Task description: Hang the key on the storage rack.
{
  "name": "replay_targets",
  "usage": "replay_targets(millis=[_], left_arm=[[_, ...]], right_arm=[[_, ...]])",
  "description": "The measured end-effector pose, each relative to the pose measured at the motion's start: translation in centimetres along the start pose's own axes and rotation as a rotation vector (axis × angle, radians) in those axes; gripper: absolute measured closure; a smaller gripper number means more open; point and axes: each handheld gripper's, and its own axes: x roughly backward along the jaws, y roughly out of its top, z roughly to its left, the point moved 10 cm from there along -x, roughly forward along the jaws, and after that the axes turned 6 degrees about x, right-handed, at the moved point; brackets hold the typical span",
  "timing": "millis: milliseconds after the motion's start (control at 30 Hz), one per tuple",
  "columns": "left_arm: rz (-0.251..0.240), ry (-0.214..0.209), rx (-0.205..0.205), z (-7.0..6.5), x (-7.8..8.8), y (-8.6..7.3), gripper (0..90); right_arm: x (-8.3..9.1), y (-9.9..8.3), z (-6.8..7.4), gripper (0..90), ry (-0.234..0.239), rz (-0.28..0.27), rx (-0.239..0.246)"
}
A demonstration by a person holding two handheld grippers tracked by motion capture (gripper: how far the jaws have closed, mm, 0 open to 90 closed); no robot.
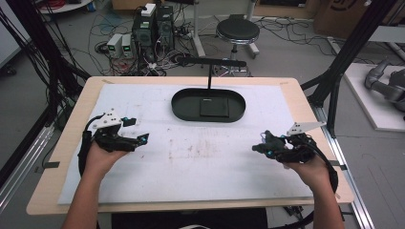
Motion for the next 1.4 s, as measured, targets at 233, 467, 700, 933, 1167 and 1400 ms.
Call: replay_targets(millis=[233, 467, 700, 933, 1167, 1400], left_arm=[[-0.003, 0.001, 0.003, 0.2, 0.2, 0.0, 19.1], [-0.009, 0.003, 0.010, 0.3, 0.3, 0.1, 19.1], [-0.014, 0.002, 0.014, 0.3, 0.3, 0.2, 19.1], [-0.018, 0.004, 0.015, 0.4, 0.5, 0.2, 19.1], [-0.023, 0.008, 0.014, 0.5, 0.8, 0.3, 19.1], [-0.025, 0.015, 0.021, 0.9, 1.1, 0.2, 19.1]], right_arm=[[0.3, 4.3, 0.4, 38.7, -0.011, -0.008, 0.091], [-0.3, 7.3, -0.5, 38.5, -0.016, -0.012, 0.104], [-1.6, 9.9, -2.5, 38.4, 0.006, -0.004, 0.077], [-2.5, 13.1, -4.1, 38.4, 0.015, -0.006, 0.076], [-4.0, 15.6, -6.0, 38.3, 0.015, 0.005, 0.056], [-5.4, 17.2, -7.6, 38.3, 0.014, 0.004, 0.032]])
